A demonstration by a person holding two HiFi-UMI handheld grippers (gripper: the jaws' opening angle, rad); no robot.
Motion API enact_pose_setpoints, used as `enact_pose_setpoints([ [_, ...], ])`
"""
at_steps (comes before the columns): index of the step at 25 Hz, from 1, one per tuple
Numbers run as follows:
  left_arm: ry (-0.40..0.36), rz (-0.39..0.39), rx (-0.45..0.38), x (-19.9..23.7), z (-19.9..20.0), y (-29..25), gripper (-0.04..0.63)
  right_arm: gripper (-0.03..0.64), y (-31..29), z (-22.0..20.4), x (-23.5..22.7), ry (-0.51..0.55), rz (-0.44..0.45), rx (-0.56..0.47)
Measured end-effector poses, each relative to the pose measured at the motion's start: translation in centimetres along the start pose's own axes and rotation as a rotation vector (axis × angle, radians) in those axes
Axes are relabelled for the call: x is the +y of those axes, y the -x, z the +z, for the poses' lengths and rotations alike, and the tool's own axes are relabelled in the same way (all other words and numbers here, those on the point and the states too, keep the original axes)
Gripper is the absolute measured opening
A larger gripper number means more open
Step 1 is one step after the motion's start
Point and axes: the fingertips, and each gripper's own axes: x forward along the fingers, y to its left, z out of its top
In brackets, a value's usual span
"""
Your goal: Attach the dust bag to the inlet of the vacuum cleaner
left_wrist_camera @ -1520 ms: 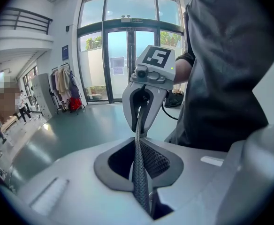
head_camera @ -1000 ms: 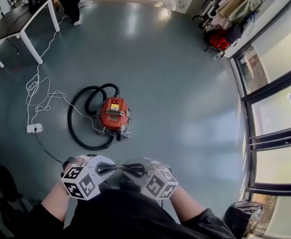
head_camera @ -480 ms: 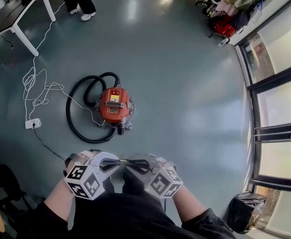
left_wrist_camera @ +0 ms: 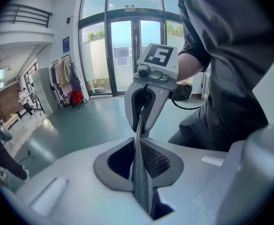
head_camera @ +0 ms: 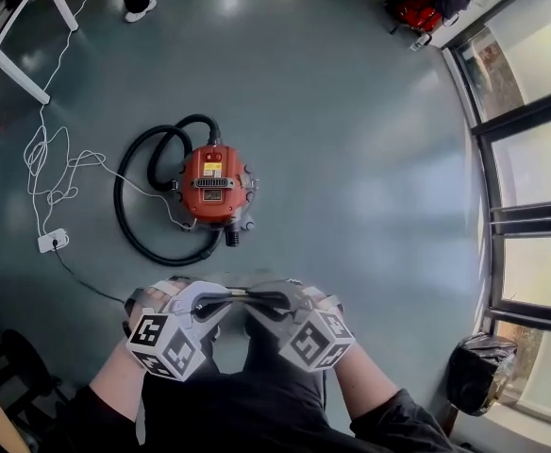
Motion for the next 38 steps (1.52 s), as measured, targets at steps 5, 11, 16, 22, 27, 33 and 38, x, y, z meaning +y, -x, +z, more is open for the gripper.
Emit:
enact_pose_setpoints([
  [5,-0.003,-0.001,-0.004,0.7,-3.0,-2.8,0.051,0.035,-2.7,-3.1,-1.0,-0.005,-0.006,0.016],
  [11,0.040,0.005,-0.011,1.7,-6.4,-6.5,0.051,0.035,-5.8,-7.0,-2.5,0.002,0.016,0.038],
  [16,0.052,0.005,-0.010,2.2,-9.3,-9.6,0.051,0.035,-8.4,-10.1,-3.4,0.000,0.022,0.047],
  [22,0.059,0.001,-0.002,2.3,-13.1,-13.2,0.049,0.035,-11.9,-14.2,-3.9,0.011,0.040,0.058],
  [27,0.081,0.009,-0.002,2.5,-16.3,-16.3,0.049,0.037,-14.8,-17.6,-4.6,0.008,0.053,0.060],
  [33,0.062,-0.010,-0.005,2.6,-20.5,-20.4,0.049,0.035,-18.4,-22.1,-5.2,-0.003,0.069,0.069],
  [38,0.046,-0.008,-0.004,2.6,-23.8,-23.6,0.048,0.036,-21.3,-25.6,-5.6,0.011,0.077,0.075],
])
